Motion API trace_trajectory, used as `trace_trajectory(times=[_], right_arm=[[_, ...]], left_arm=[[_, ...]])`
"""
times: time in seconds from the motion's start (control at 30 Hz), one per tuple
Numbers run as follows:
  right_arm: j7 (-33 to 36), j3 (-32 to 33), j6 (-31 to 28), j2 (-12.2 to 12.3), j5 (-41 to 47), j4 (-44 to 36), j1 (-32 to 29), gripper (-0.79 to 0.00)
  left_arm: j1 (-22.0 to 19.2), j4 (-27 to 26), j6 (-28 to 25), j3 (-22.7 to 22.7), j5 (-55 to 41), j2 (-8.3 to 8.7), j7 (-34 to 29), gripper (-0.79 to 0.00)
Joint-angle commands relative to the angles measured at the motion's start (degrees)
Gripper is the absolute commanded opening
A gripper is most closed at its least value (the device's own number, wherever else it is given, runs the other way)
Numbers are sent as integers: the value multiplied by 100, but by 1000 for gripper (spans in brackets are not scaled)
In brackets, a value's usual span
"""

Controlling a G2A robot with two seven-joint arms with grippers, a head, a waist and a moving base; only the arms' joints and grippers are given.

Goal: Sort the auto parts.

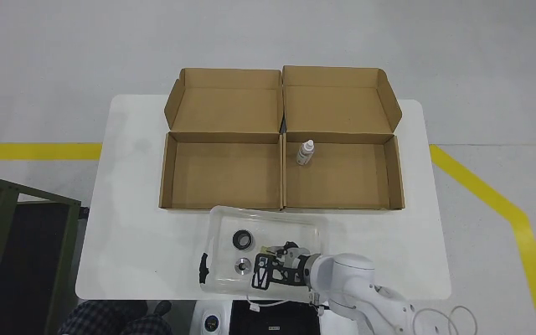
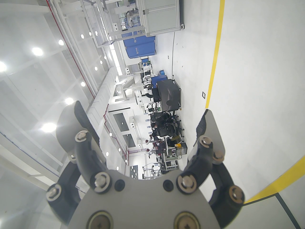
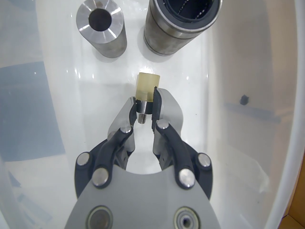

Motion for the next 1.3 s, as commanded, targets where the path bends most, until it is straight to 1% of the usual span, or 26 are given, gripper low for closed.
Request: trace_trajectory(times=[0.0,0.1,0.13,0.3,0.4,0.43,0.5,0.53,0.57,0.7,0.97,1.27], right_arm=[[0,-11,11,-7,-6,8,7,-628],[15,-20,24,-16,-18,20,14,-628],[25,-20,32,-18,-26,30,17,-643],[5,-26,50,-34,-31,94,34,-634],[2,-35,49,-41,-33,112,35,-597],[7,-39,42,-44,-31,118,36,-557],[15,-39,40,-49,-24,119,40,-560],[10,-40,35,-51,-17,119,43,-579],[11,-41,33,-54,-15,120,46,-646],[35,-55,-16,-65,7,139,70,-785],[25,-18,-80,-73,116,54,77,-785],[-40,403,-236,35,243,-322,-185,-785]], left_arm=[[0,0,0,0,0,0,0,0],[0,0,0,0,0,0,0,0],[0,0,0,0,0,0,0,0],[0,0,0,0,0,0,0,0],[0,0,0,0,0,0,0,0],[0,0,0,0,0,0,0,0],[0,0,0,0,0,0,0,0],[0,0,0,0,0,0,0,0],[0,0,0,0,0,0,0,0],[0,0,0,0,0,0,0,0],[0,0,0,0,0,0,0,0],[0,0,0,0,0,0,0,0]])
